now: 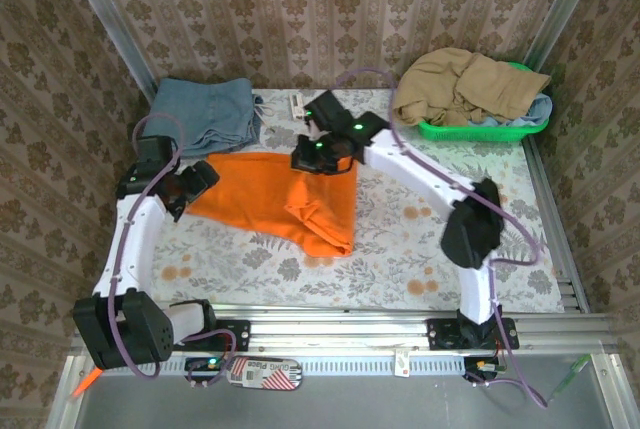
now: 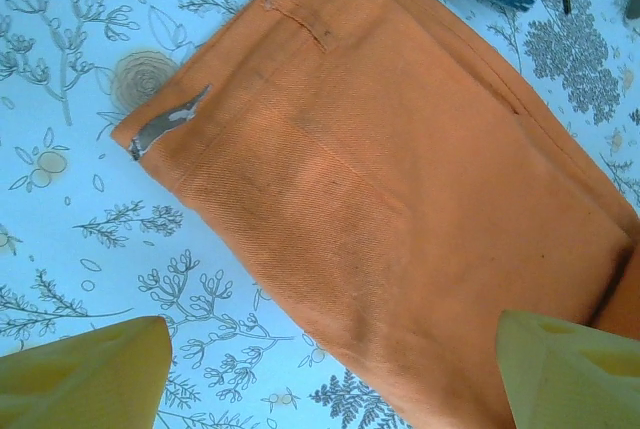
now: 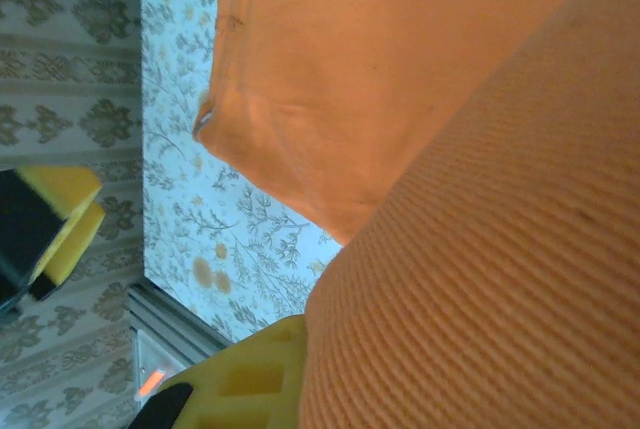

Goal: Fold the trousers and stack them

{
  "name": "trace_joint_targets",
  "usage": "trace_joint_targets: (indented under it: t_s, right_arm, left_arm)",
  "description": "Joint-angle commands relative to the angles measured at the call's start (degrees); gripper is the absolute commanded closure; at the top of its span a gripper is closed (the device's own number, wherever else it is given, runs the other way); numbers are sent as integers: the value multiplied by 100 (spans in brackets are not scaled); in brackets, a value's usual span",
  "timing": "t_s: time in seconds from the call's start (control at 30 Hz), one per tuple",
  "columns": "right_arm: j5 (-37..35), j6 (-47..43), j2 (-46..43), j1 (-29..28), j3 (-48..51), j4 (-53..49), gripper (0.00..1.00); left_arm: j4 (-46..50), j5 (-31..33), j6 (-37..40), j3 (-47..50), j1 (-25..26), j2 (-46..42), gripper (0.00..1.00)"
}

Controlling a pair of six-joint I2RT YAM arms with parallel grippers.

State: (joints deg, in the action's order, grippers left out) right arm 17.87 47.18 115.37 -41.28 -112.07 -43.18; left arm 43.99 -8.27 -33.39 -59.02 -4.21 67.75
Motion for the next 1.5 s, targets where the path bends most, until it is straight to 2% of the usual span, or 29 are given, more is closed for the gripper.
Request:
trace_joint_targets:
  t_s: [0.0,0.27,0.33,0.4,0.47,0.63,0.77,0.9,1.1,1.2,1.3,1.33,1.37,1.4,1.47]
  right_arm:
    - [179,9,752,-278,-1148,-94,100]
    - [529,-272,2732,-538,-4138,-1111,100]
    - [581,-334,2846,-581,-4446,-1267,100]
    - [478,-442,2662,-619,-4290,-1338,100]
    - [290,-587,2276,-653,-3790,-1277,100]
    - [67,-632,449,-449,-963,-32,100]
    - [7,-645,-1010,23,1066,507,100]
    - [356,-832,-2392,862,2631,690,100]
    - [1247,-2009,-3962,2470,4131,44,100]
    - [1033,-2335,-4356,2996,4926,-164,100]
    - [969,-2248,-4709,3457,5791,-38,100]
    - [570,-2113,-4834,3607,5933,-159,99]
    - [-18,-1805,-5104,3812,6172,-244,95]
    - [-265,-1595,-5406,4017,6478,-185,82]
    - [-479,-1365,-5685,4390,6775,-246,5]
  left_arm:
    - [215,-239,20,-121,-136,-151,16]
    - [319,-411,190,10,-524,-279,16]
    - [318,-395,199,-12,-619,-241,15]
    - [171,-429,95,51,-656,-134,15]
    - [-54,-504,13,223,-638,-24,16]
    - [-415,-341,-64,335,-298,393,16]
    - [-686,162,-256,136,403,891,16]
    - [-868,608,-221,-295,995,1627,16]
    - [-1142,731,-151,-535,1266,2449,17]
    - [-1198,799,-103,-499,1300,2631,17]
    - [-1225,843,-102,-356,1290,2653,17]
    - [-1243,838,-98,-311,1297,2634,17]
    - [-1246,820,-106,-254,1292,2602,17]
    - [-1252,786,-105,-207,1297,2566,17]
    - [-1302,799,-119,-67,1325,2465,17]
